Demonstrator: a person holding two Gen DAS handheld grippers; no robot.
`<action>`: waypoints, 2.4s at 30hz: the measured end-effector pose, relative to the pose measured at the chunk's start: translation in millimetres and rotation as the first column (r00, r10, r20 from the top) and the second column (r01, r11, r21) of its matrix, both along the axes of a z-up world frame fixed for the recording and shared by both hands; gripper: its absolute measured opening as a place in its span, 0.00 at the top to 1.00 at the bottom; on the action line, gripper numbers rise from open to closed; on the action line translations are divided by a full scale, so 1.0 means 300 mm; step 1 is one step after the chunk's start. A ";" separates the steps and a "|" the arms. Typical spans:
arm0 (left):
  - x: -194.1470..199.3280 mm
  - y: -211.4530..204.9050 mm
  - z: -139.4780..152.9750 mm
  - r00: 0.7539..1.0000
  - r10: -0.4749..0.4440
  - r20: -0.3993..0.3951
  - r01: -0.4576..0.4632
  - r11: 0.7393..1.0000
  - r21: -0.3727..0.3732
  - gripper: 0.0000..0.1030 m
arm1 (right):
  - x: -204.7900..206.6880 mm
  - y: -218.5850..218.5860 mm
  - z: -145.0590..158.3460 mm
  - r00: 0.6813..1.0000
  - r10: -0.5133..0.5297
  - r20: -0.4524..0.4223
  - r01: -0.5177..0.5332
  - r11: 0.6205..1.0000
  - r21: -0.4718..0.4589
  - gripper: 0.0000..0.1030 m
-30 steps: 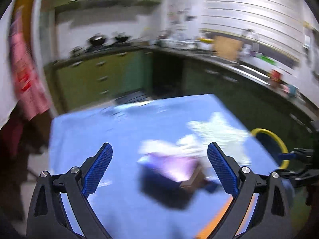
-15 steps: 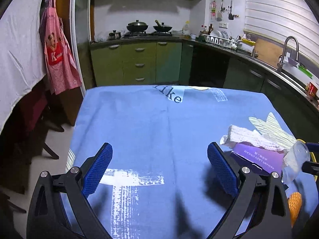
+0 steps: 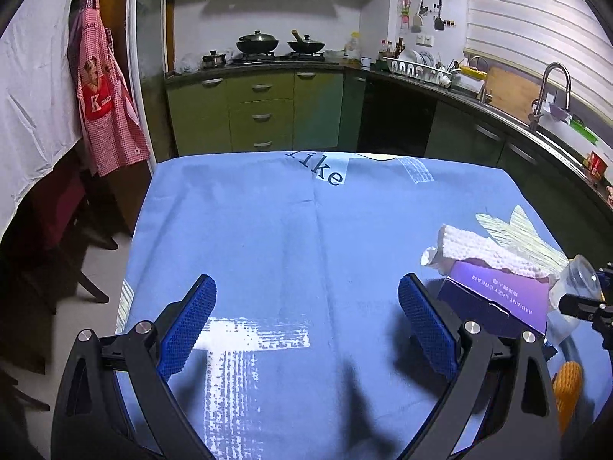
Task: Collect trash
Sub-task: 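Grasp the clear plastic cup with the right gripper, then lower the plastic cup into the bin and open the right gripper, then grasp the orange foam mesh sleeve with the left gripper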
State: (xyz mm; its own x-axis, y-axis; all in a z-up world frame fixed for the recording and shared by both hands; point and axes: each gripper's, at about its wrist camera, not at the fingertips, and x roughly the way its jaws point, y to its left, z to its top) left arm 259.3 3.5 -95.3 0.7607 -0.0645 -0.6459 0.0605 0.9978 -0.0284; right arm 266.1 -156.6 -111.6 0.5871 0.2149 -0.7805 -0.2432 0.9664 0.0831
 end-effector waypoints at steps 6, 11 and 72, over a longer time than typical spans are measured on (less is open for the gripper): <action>0.001 -0.003 -0.006 1.000 -0.004 -0.008 0.004 1.000 0.004 0.08 | -0.043 -0.046 0.069 0.999 -0.027 0.048 0.025 0.999 0.025 0.46; 0.002 -0.008 -0.010 1.000 -0.005 -0.017 0.006 1.000 0.005 0.08 | -0.118 -0.178 0.139 0.989 -0.114 0.090 0.112 0.993 0.030 0.46; -0.394 -0.538 0.008 0.619 -0.731 -0.287 0.762 0.647 -0.006 0.08 | -0.469 -0.607 -0.010 0.886 -0.461 0.051 0.461 0.887 0.014 0.27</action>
